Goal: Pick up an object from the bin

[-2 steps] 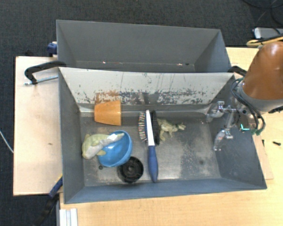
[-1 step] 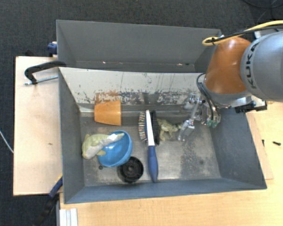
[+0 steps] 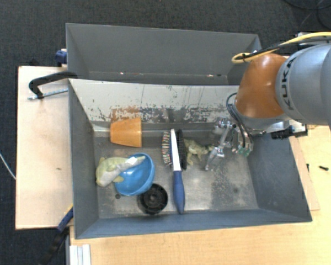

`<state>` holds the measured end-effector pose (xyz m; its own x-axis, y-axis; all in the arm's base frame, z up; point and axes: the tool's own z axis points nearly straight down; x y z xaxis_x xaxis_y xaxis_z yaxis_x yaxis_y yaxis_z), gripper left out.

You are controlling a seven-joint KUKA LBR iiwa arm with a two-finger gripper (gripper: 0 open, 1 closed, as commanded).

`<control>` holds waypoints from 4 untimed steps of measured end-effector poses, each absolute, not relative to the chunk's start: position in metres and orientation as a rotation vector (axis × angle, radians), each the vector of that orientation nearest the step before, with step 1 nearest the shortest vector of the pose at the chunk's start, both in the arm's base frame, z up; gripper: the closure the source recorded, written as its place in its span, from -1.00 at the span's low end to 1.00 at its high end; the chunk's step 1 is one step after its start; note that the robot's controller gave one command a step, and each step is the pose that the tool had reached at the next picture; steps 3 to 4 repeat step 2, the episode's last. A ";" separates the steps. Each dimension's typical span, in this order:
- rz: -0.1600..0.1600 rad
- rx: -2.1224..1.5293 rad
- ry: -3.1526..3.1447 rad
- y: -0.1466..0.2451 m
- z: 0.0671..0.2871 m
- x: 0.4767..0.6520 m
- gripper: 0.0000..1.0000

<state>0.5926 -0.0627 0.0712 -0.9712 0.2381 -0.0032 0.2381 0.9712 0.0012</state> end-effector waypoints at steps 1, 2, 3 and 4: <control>-0.001 0.372 3.108 -0.063 0.074 0.595 1.00; -0.001 0.184 3.121 -0.064 0.208 0.594 1.00; -0.001 0.184 3.121 -0.064 0.208 0.594 1.00; -0.001 0.184 3.121 -0.064 0.208 0.594 1.00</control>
Offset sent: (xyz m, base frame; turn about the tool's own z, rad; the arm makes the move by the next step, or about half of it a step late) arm 0.0000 0.0000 0.0000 0.0000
